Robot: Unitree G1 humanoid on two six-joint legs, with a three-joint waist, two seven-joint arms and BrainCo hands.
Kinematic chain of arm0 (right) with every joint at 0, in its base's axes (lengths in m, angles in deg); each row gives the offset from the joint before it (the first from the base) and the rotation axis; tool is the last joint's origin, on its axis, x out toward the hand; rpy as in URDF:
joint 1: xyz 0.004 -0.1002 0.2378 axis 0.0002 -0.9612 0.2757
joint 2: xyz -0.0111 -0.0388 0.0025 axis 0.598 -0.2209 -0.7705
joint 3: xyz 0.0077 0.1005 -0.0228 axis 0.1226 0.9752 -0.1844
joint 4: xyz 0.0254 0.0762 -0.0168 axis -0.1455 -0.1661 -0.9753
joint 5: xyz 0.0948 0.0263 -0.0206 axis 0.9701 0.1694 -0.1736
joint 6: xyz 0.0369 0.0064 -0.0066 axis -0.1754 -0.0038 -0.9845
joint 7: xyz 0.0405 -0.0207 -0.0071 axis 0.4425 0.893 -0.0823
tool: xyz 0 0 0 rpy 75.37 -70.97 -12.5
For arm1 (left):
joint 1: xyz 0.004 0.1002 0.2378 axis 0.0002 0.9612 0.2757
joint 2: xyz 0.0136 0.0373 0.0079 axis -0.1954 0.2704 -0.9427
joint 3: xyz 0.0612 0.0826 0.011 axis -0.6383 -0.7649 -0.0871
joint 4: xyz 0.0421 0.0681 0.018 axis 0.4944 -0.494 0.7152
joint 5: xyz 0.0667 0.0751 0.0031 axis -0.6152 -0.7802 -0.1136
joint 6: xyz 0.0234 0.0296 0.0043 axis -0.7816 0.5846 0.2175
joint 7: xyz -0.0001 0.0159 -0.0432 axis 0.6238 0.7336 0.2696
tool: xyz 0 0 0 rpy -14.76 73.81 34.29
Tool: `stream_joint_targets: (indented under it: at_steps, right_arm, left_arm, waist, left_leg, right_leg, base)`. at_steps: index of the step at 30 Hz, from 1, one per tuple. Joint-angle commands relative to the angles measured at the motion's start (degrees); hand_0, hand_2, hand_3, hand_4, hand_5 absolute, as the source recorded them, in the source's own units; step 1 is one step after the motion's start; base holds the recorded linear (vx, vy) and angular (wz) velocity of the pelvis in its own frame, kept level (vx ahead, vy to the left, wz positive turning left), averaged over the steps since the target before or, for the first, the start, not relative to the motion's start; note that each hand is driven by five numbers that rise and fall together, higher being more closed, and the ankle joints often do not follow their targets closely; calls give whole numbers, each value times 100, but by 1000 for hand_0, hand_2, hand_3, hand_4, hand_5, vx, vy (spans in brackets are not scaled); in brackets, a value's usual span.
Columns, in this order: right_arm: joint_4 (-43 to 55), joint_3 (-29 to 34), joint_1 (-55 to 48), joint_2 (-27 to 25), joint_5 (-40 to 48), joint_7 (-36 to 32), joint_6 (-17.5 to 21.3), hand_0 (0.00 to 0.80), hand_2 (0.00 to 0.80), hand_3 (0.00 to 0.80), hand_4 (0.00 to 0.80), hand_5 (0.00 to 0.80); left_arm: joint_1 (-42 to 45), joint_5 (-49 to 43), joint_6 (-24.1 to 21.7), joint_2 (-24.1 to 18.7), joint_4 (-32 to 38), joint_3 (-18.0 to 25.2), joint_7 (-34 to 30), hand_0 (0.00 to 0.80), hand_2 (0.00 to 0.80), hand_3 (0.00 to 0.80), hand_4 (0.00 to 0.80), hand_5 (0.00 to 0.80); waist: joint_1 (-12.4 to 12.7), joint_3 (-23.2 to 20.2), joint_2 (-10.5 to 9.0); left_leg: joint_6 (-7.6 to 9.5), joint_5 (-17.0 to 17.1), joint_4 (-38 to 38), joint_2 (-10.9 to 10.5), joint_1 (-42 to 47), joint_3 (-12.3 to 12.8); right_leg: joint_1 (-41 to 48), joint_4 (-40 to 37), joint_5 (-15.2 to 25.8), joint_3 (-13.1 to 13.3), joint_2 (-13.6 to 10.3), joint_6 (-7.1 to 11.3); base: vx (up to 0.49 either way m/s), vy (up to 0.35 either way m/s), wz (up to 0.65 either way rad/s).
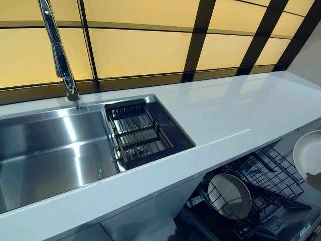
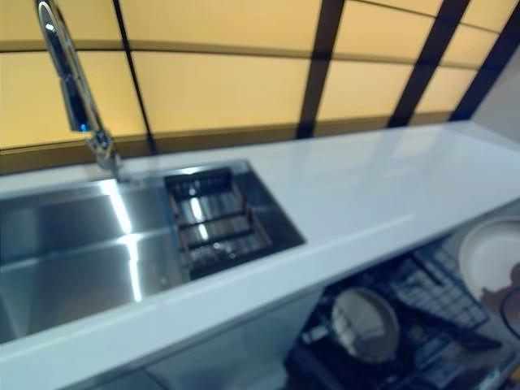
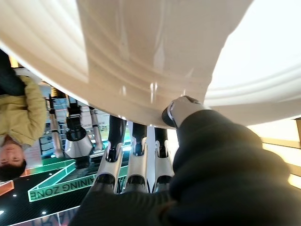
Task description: Take plates into dishwasher
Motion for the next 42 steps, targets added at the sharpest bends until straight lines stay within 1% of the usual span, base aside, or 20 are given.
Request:
stream_joint_targets:
  at_steps: [1,7,9,14,16,18,21,24,25,27,31,35,42]
  right_arm:
    - [88,117,417,-286,-370,316,192,800,800,800,800,800]
    - [243,131,208,-84,-527,334,219,800,800,800,800,800]
    - [332,65,222,-40,-719,340,230,800,800,800,800,800]
    - [539,-39,168,163,-877,570,271,800,800,800,800,800]
    - [728,-86,140,243,-1019,710,197,800,800,800,800,800]
    - [822,-95,130,308,-1195,847,182,800,800,800,800,800]
    - [938,-156,75,420,-1683,1136,195,800,800,800,800,800]
    - [1069,-252,52,511,-1929,1372,163,800,800,800,800,800]
    - [1200,-289,51,562,-2177,1616,164,800,800,800,800,800]
    - [1316,-338,57,609,-2454,1874,161,800,800,800,800,800]
    - [1605,-461,-9,689,-3086,2192,77,800,800,800,800,800]
    - [1655,-555,-178,887,-3455,2422,60,800,800,800,800,800]
    - [1493,-665,-376,1028,-3773,2749,67,800,800,800,800,800]
  left_arm:
    - [-341,-157,-105,113,-242,-85,14,0,0,0,0,0]
    - [-358,-163,-99,139,-241,-77,17,0,0,0,0,0]
    - [-353,-175,-82,147,-231,-76,16,0,0,0,0,0]
    - [-326,-187,-85,161,-211,-75,21,0,0,0,0,0]
    - [-323,-192,-67,161,-189,-72,13,0,0,0,0,0]
    - [-308,-191,-68,166,-179,-73,15,0,0,0,0,0]
    - [-290,-167,-89,173,-164,-85,29,0,0,0,0,0]
    - [-304,-144,-76,189,-127,-114,62,0,0,0,0,0]
    - [-297,-134,-74,197,-108,-127,87,0,0,0,0,0]
    - [-293,-103,-80,198,-93,-132,99,0,0,0,0,0]
    - [-297,-28,-65,218,-39,-154,119,0,0,0,0,0]
    - [-316,34,-22,272,-6,-174,154,0,0,0,0,0]
    - [-326,53,-1,300,60,-242,176,0,0,0,0,0]
  waist:
    - [161,141,-15]
    - [153,163,34]
    - [158,166,48]
    - [175,170,88]
    - [179,176,108]
    - [185,184,123]
    - [199,214,155]
    - [212,259,196]
    - [221,286,229]
    - [228,317,272]
    - [224,358,347]
    - [215,360,398]
    - [237,356,436]
  left_leg:
    - [99,-586,23,79,537,42]
    - [82,-568,23,74,514,35]
    - [81,-565,23,65,517,24]
    - [74,-559,23,51,508,3]
    - [73,-555,23,42,500,-9]
    - [76,-555,23,37,495,-16]
    - [86,-556,23,23,479,-28]
    - [93,-556,23,17,441,-56]
    - [98,-549,23,8,415,-78]
    - [99,-544,23,-6,383,-105]
    - [108,-542,23,-29,331,-151]
    - [117,-551,23,-44,305,-193]
    - [135,-564,27,-57,295,-225]
  right_leg:
    - [-86,94,140,5,-62,373]
    - [-98,80,147,-12,-72,364]
    - [-92,76,142,-19,-74,354]
    - [-84,68,136,-43,-85,350]
    - [-90,68,137,-53,-89,351]
    - [-92,69,134,-61,-94,353]
    - [-110,75,134,-77,-101,355]
    - [-135,78,128,-84,-110,360]
    - [-150,78,123,-90,-111,359]
    - [-168,81,116,-93,-115,359]
    - [-199,79,106,-108,-109,357]
    - [-202,77,82,-112,-102,350]
    - [-194,80,73,-140,-113,352]
  base:
    - [-8,-4,-4]
    - [0,0,0]
    - [0,0,0]
    - [0,0,0]
    - [0,0,0]
    - [0,0,0]
    - [0,0,0]
    - [-12,-11,0]
    - [0,0,0]
    - [0,0,0]
    - [-4,1,1]
    - [-3,-1,4]
    - [8,-13,4]
